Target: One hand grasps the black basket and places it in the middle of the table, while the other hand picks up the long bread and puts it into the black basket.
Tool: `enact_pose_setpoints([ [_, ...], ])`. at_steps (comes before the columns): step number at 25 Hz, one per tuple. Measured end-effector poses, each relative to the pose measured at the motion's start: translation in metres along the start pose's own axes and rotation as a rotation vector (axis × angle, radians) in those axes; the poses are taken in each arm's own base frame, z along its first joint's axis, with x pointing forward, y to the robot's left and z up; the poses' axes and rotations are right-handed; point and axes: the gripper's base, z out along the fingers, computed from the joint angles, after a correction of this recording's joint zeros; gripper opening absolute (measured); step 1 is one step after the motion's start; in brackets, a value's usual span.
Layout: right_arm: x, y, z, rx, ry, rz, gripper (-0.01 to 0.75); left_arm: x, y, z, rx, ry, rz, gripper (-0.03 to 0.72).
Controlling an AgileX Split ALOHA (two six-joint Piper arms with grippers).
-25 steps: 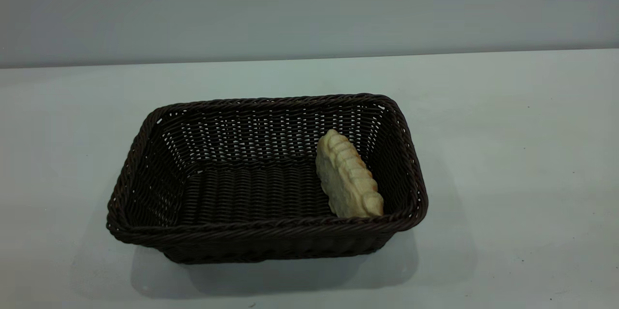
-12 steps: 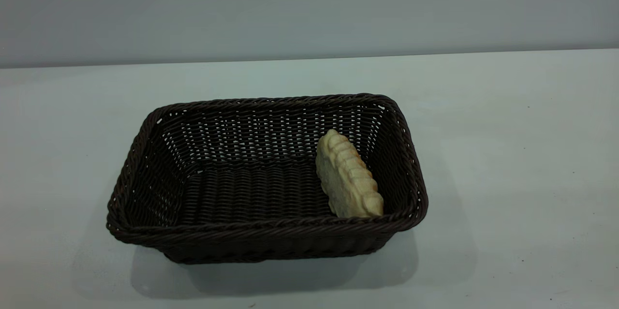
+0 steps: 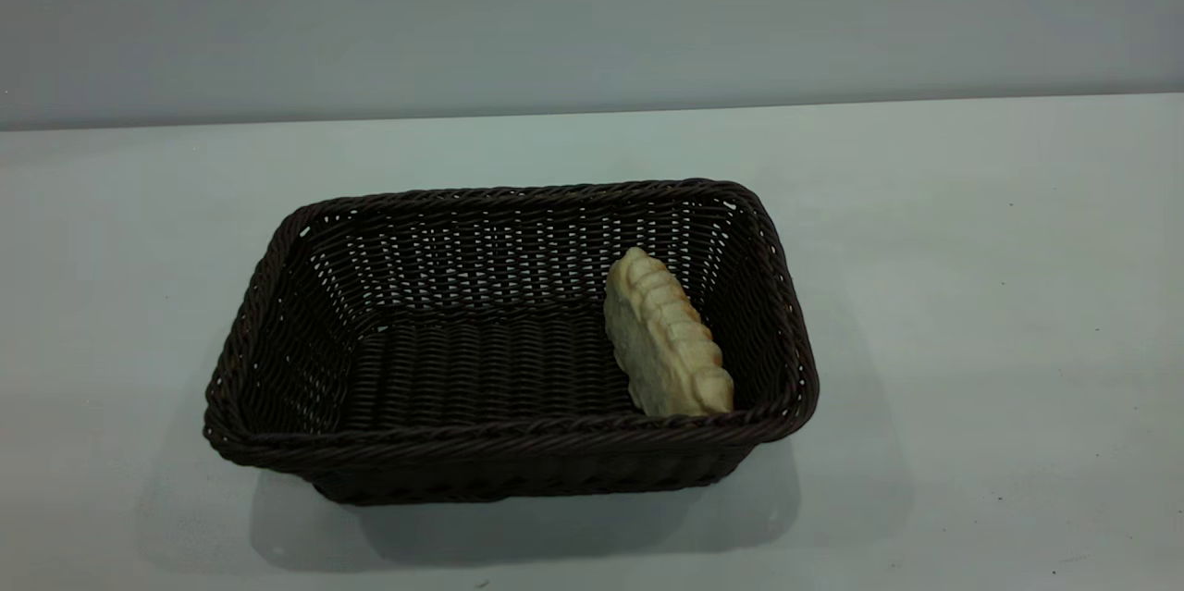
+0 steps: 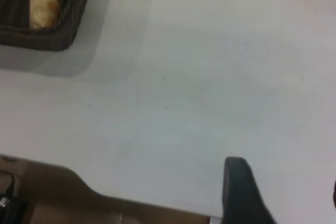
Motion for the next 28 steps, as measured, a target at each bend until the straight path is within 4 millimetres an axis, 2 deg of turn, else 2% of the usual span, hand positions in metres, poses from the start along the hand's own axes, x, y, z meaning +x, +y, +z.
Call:
enact_pose_setpoints([
  [9,0.005,-0.001,-0.006,0.093,-0.054,0.072,0.401,0.021,-0.002,-0.017,-0.138,-0.172,-0.148,0.531],
  [28,0.005,-0.001,-0.006,0.097,-0.053,0.076,0.401,0.022,-0.002,-0.017,-0.142,-0.171,-0.152,0.531],
])
